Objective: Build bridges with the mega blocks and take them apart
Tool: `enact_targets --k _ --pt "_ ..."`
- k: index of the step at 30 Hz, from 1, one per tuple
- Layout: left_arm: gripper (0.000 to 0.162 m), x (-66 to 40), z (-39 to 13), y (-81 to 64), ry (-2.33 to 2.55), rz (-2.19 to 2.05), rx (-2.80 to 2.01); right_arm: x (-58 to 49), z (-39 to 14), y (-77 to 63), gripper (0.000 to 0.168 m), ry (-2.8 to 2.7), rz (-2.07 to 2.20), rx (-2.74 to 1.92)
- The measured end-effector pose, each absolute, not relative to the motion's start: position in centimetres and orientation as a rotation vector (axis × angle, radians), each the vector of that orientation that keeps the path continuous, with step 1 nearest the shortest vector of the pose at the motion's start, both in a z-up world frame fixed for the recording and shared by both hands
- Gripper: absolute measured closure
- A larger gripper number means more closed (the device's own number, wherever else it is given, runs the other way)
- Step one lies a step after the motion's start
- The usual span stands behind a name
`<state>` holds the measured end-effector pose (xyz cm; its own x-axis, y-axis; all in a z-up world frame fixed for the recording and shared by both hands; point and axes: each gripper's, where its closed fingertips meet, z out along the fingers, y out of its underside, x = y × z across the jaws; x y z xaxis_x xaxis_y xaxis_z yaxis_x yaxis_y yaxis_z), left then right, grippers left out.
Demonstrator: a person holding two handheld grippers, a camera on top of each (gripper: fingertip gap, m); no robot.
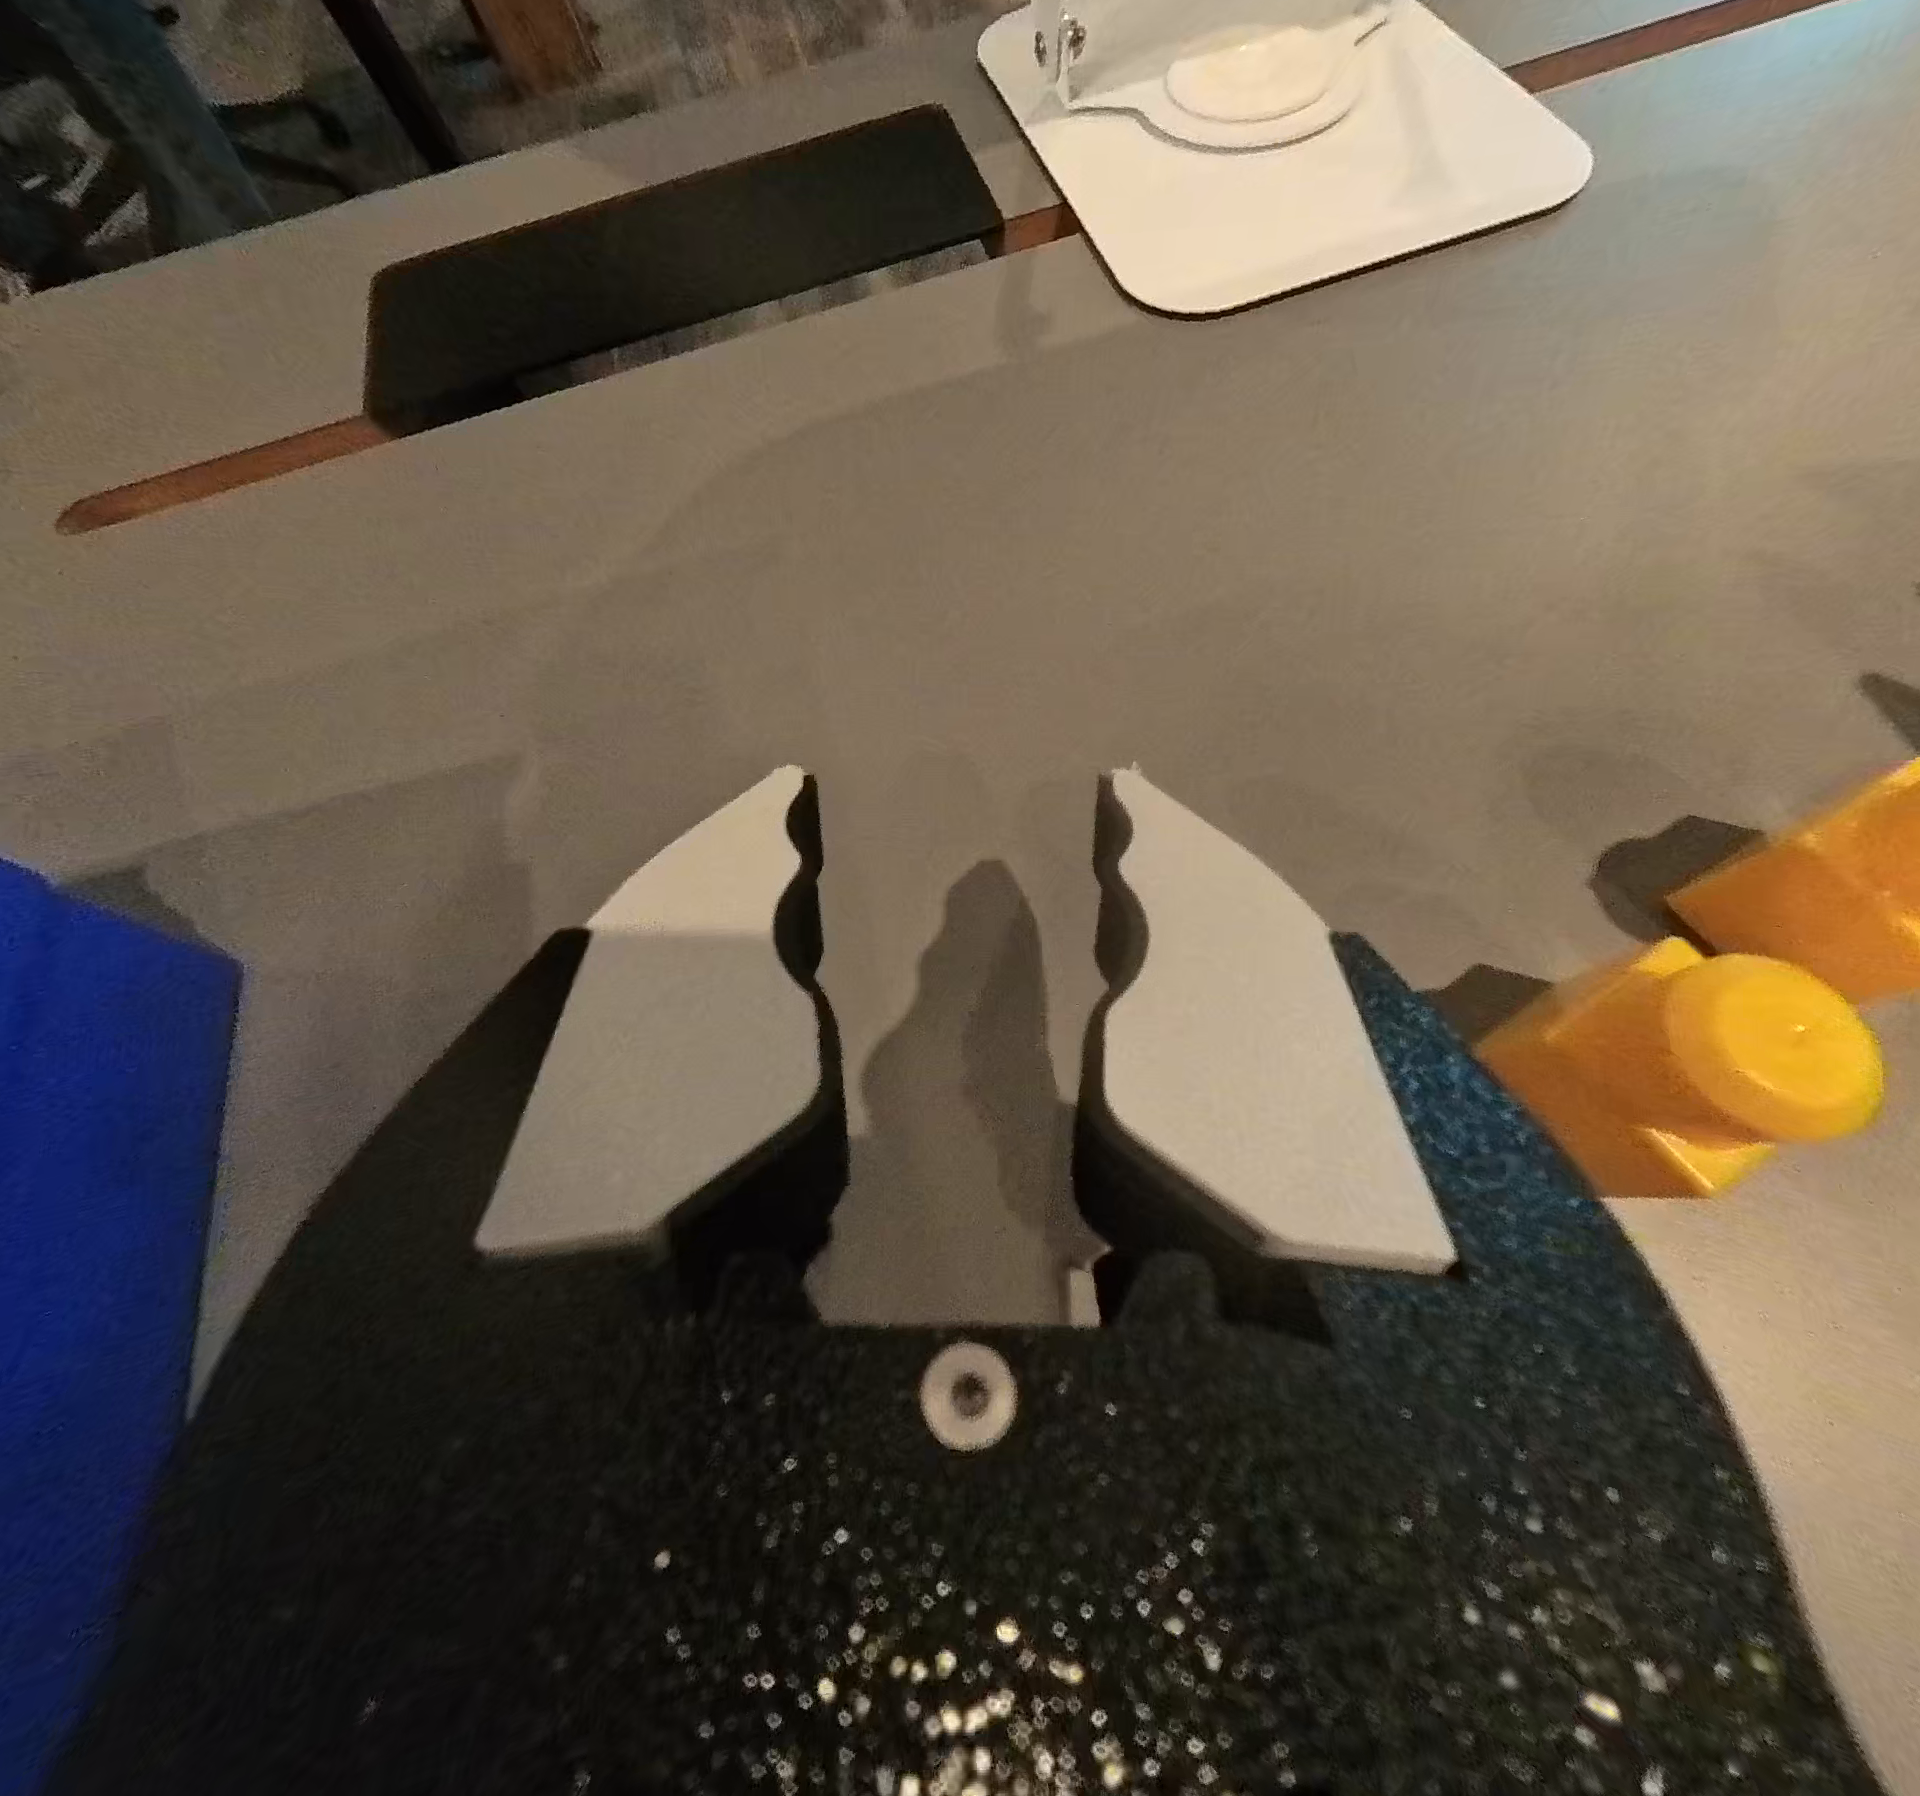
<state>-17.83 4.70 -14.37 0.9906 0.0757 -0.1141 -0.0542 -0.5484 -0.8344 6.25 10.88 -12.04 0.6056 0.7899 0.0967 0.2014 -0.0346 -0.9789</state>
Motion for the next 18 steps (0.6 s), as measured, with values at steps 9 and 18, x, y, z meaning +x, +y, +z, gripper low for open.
enact_targets --k 9,18 --pt "0.113 -16.8 -15.5 5.2 0.043 0.153 -2.147 6.3 -12.3 11.1 0.140 -0.855 0.553 -1.563" --pt "0.106 -16.7 -15.1 5.9 0.022 0.114 -2.108 5.9 -11.9 10.9 0.139 -0.880 0.543 -1.551"
